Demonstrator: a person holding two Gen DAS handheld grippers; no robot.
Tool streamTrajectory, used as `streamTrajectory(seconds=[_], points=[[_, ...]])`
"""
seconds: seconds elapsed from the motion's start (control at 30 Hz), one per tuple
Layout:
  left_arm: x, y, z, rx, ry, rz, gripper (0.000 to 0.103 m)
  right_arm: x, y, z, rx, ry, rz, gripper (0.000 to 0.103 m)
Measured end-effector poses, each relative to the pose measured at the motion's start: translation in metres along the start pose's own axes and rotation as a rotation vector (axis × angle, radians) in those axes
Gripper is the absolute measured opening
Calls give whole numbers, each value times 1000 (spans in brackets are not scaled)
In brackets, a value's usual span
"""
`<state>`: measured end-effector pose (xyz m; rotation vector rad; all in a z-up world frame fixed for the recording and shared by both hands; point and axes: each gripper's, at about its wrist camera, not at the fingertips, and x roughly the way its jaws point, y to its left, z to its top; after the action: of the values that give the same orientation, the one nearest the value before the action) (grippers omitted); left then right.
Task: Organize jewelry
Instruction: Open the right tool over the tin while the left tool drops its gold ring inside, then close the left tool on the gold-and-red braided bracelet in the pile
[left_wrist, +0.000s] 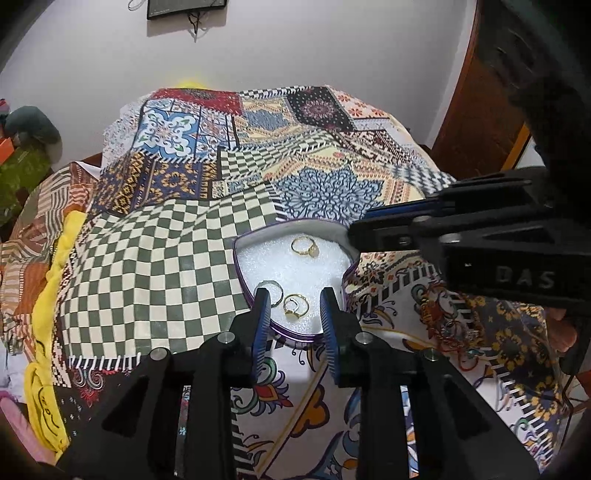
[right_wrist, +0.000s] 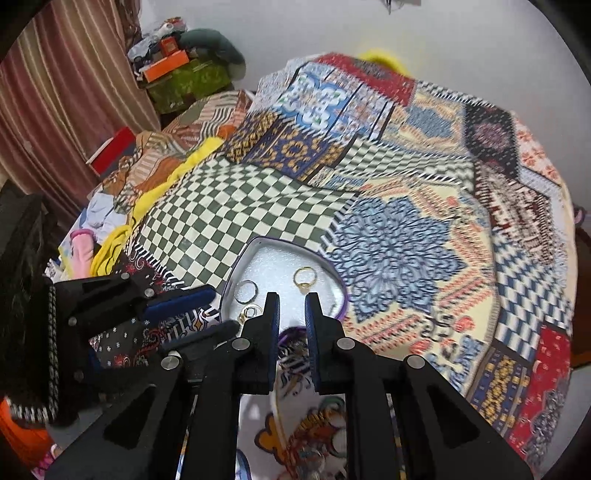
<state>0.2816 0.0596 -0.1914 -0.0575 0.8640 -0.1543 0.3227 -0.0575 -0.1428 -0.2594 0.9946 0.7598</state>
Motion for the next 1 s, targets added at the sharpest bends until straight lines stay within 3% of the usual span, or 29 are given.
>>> streamTrajectory(seconds=[0.23, 0.37, 0.53, 0.8, 1.0], points=[[-28, -11, 3, 9, -36, 8, 27, -44, 1, -17, -7, -87, -73, 13], [-41, -22, 1, 28, -45, 10, 27, -65, 1, -31, -11, -125, -110, 24], [-47, -37, -4, 51, -38, 9, 28, -82, -3, -51, -4, -150, -147, 25], [-30, -61, -9, 57, 9, -31, 28, -84, -30, -81, 58, -127, -161, 25], [4, -77, -6, 50, 70, -50, 28, -81, -47, -101, 99, -105, -158, 25]])
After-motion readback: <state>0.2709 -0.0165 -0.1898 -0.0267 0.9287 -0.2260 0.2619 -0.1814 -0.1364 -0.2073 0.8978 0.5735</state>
